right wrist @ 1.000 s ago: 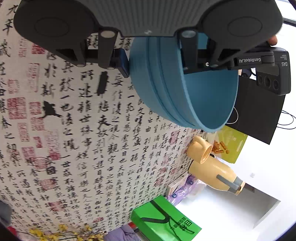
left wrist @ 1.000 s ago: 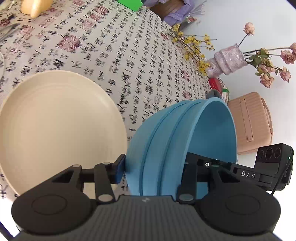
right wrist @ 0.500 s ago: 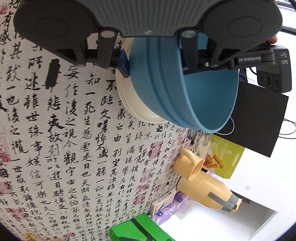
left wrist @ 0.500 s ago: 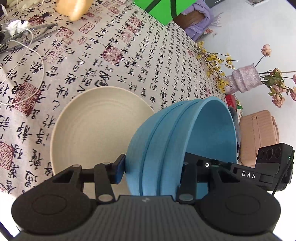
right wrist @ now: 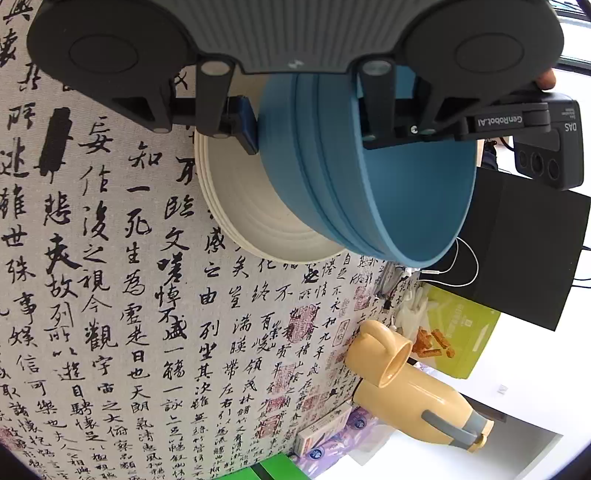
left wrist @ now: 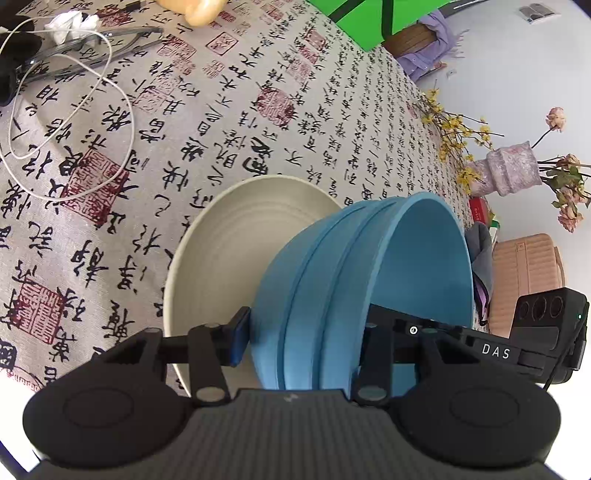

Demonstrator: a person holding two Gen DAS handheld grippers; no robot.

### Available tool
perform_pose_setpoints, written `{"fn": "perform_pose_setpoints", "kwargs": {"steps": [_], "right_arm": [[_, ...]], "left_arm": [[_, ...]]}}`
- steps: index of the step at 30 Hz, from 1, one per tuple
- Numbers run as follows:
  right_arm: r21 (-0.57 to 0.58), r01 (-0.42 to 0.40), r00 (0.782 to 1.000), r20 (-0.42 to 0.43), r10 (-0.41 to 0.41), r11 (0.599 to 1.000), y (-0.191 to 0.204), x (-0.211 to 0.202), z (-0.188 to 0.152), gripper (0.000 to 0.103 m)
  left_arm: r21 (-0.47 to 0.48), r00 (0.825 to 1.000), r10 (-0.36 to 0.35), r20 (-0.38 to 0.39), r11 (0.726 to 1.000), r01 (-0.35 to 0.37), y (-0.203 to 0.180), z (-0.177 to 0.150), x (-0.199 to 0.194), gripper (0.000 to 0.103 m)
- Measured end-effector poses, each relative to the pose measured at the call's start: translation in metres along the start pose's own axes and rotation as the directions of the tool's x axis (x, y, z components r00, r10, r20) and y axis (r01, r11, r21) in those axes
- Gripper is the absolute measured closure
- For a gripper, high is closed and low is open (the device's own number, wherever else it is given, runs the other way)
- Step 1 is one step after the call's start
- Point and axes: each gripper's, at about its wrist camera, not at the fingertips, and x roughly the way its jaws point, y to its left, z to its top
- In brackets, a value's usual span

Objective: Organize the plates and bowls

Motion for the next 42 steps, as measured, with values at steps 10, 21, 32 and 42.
{"fn": "perform_pose_setpoints", "kwargs": {"steps": [10, 21, 32, 42], "right_arm": [[-0.012, 0.027, 0.999, -0.020, -0.027, 1.000, 0.005, 0.011, 0.010, 0.061], [-0.154, 0.148, 0.988, 0.072, -0.139, 0.977, 0.030, -0.005, 0.014, 0.040], [-0.143, 0.213, 0.949, 0.267, -0.169, 0.967, 0.027, -0.072, -0.015, 0.025], [-0.136, 0.461, 0.740, 0.604, -0.295, 0.877, 0.019, -0.123, -0.075, 0.013]], "left_arm": [[-0.013, 1.000, -0.018, 0.024, 1.000, 0.018, 0.002, 0.003, -0.005, 0.045], [0.023, 0.992, 0.034, 0.120, 0.999, -0.037, -0.014, -0.007, -0.029, 0.034], [0.214, 0.923, 0.100, 0.373, 0.958, -0.190, -0.056, -0.047, -0.062, 0.015], [0.356, 0.771, 0.042, 0.636, 0.870, -0.342, -0.087, -0.099, -0.054, 0.002]]}}
